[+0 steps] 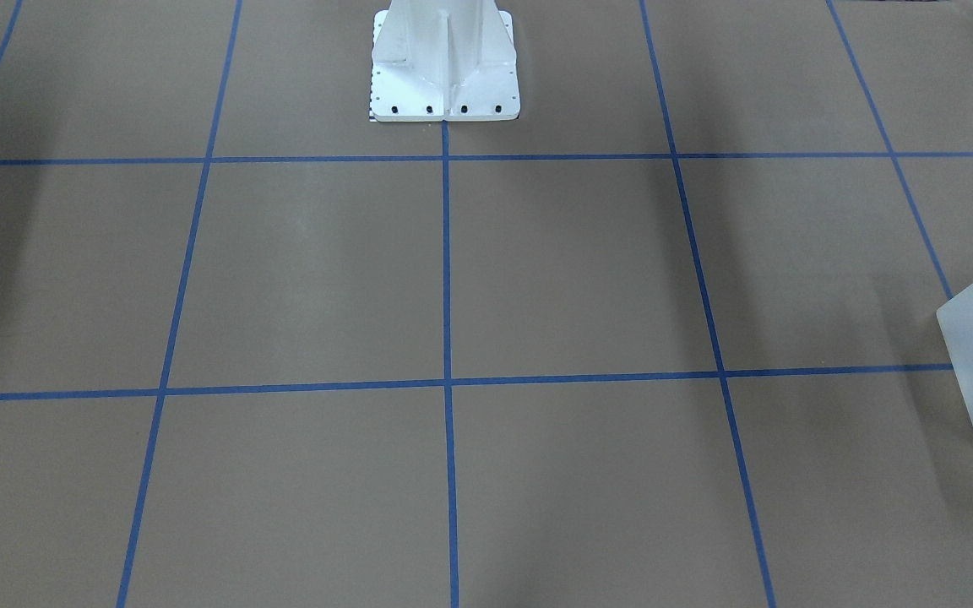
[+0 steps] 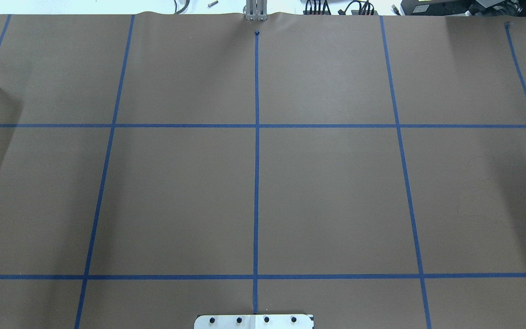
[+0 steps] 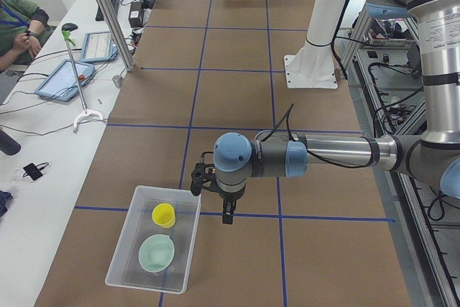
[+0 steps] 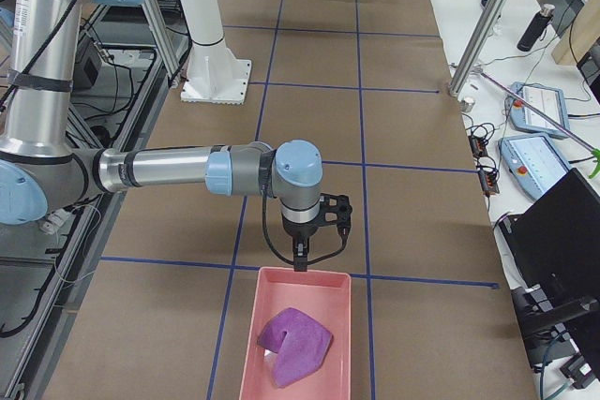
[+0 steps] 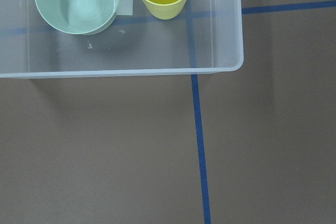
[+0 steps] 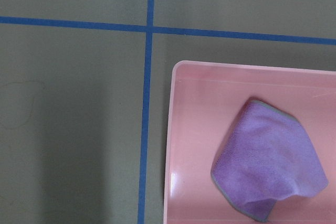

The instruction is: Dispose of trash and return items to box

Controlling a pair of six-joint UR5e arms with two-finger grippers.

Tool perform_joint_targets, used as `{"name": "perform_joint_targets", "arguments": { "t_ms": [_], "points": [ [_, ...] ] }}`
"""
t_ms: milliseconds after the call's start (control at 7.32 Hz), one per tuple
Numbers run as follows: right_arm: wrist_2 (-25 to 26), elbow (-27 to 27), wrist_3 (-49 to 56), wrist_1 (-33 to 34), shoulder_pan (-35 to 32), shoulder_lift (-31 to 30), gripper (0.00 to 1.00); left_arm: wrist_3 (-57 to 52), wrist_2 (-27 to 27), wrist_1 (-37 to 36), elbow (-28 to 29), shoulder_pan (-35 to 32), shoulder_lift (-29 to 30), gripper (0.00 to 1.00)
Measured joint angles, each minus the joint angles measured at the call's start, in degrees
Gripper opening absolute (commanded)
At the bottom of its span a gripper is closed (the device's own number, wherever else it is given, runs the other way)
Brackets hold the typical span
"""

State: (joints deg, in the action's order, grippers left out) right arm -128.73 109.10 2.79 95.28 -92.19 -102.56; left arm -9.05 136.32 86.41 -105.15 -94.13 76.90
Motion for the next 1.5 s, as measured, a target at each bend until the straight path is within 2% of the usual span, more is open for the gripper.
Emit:
{"name": "perform_joint_targets", "arguments": {
  "t_ms": [1503],
  "points": [
    [-0.8,2.8,0.0,0.0,0.0,-0.3,1.00,0.0,-0.1,-0.4,0.2,0.0,0.0,0.99]
  ]
}}
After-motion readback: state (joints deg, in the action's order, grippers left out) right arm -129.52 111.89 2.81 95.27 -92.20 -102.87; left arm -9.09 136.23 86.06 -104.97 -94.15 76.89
